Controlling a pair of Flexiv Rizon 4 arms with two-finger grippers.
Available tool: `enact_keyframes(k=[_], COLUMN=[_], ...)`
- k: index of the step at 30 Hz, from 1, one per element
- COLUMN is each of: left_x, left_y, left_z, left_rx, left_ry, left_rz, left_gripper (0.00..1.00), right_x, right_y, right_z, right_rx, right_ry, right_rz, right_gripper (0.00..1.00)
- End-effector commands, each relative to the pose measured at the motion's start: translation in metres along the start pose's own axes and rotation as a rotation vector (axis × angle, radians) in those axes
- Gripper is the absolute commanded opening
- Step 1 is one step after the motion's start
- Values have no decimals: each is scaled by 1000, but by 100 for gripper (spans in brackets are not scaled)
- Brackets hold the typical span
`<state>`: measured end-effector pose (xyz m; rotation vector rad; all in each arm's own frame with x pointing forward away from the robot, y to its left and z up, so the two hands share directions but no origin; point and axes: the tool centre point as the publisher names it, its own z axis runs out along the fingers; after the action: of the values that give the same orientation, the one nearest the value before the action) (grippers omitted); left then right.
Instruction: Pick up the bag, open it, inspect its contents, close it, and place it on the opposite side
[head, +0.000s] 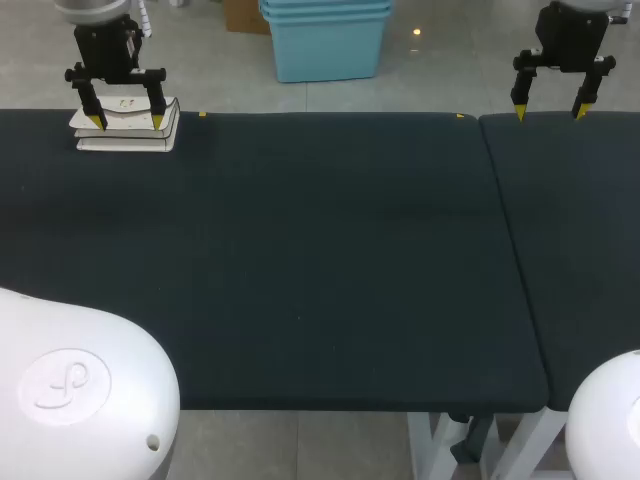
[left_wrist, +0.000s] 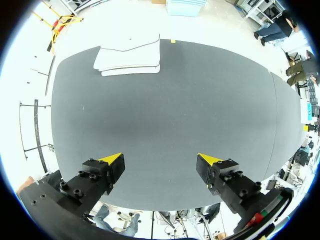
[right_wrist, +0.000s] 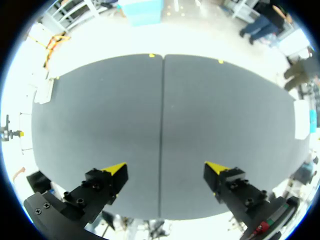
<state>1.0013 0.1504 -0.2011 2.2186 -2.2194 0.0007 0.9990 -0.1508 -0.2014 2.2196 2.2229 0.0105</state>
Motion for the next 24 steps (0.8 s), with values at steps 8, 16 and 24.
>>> enact_keyframes(k=[8, 16, 24], left_x=[0, 0, -3], left_y=[0, 0, -2], left_z=[-1, -1, 1], left_rx=[0, 0, -6], left_ry=[-2, -2, 10], left_rz=[0, 0, 6], left_gripper=[100, 100, 100], right_x=[1, 1, 1], right_y=[1, 1, 1], right_z=[-1, -1, -1], right_rx=[3, 3, 3], right_ry=[-2, -2, -2], right_rz=[1, 1, 1], right_gripper=[100, 100, 100])
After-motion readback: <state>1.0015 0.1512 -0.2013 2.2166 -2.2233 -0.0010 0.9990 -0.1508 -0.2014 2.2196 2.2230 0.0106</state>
